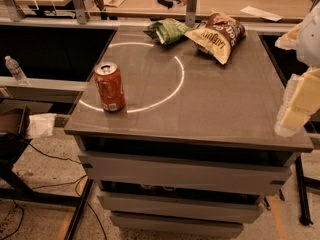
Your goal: Move green jalapeno chip bag near coke can
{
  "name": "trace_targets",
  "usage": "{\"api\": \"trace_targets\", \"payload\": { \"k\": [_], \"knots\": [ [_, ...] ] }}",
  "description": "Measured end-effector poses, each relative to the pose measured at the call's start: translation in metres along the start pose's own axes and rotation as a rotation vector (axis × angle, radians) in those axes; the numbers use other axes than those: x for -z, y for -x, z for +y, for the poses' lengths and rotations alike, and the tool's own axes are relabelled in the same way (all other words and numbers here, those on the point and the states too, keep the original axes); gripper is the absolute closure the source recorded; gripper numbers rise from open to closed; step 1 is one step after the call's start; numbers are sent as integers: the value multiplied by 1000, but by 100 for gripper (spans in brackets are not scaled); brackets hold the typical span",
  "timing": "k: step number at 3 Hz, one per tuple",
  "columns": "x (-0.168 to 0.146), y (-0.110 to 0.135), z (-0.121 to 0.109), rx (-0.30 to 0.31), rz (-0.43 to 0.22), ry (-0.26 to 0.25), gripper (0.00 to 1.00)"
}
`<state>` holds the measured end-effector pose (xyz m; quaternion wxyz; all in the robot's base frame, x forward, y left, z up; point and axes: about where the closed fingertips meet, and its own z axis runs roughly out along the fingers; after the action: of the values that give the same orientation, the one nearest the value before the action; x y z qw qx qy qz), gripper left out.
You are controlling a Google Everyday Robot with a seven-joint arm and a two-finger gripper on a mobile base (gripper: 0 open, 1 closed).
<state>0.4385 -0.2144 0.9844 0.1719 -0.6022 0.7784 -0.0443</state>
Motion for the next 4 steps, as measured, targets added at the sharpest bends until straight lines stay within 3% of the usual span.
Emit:
{"api": "trace_targets", "payload": {
  "k": [2, 4],
  "knots": [
    [-2, 7, -7, -32, -36, -20, 0],
    [-32, 39, -37, -87, -125, -98, 0]
  ]
}}
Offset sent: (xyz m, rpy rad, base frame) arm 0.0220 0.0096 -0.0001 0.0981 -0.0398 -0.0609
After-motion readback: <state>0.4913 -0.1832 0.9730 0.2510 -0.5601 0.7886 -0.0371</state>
